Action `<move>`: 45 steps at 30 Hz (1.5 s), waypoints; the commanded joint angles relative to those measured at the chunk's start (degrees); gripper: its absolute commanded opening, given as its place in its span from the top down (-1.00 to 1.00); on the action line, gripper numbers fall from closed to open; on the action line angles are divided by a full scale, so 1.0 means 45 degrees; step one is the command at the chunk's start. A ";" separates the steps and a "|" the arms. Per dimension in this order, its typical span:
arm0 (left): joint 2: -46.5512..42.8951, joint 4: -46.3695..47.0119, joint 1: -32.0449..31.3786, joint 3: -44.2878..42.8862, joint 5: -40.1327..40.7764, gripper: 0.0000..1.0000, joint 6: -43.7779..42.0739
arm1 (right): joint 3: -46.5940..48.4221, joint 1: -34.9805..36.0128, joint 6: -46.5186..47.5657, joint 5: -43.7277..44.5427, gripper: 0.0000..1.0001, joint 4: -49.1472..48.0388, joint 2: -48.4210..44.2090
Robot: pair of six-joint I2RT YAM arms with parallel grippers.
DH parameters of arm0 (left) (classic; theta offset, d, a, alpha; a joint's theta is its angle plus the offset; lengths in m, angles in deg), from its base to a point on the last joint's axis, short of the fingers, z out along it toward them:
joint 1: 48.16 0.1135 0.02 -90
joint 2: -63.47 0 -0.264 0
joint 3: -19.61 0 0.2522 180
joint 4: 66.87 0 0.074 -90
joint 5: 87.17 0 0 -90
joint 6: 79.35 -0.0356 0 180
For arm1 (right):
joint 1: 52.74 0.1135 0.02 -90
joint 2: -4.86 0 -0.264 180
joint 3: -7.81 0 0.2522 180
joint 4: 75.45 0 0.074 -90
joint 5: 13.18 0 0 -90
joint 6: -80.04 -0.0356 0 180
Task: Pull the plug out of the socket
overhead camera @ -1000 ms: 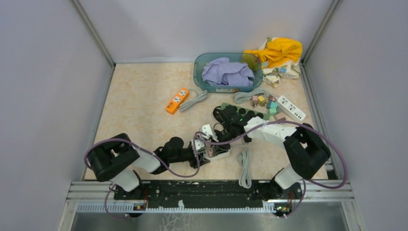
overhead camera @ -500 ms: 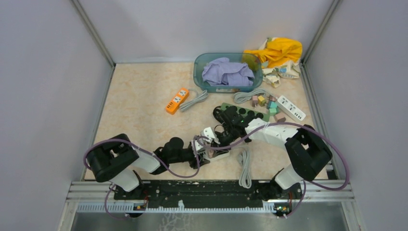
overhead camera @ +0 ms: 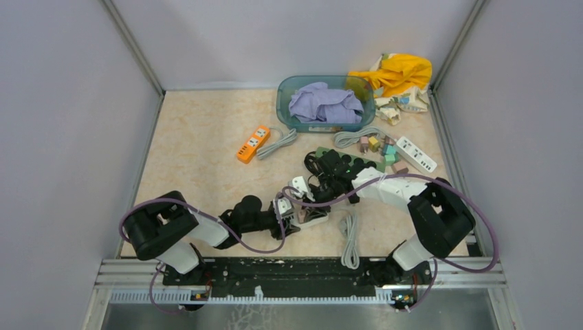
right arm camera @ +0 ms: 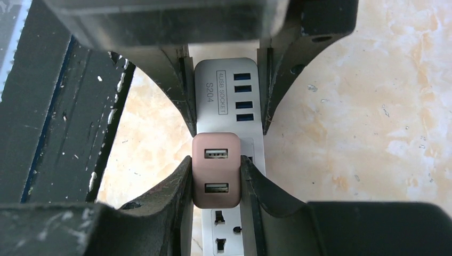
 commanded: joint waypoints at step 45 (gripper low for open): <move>-0.0020 0.0608 0.0118 0.0216 -0.0248 0.99 0.0244 | 0.0480 0.0404 -0.0791 -0.0992 1.00 -0.1100 -0.0350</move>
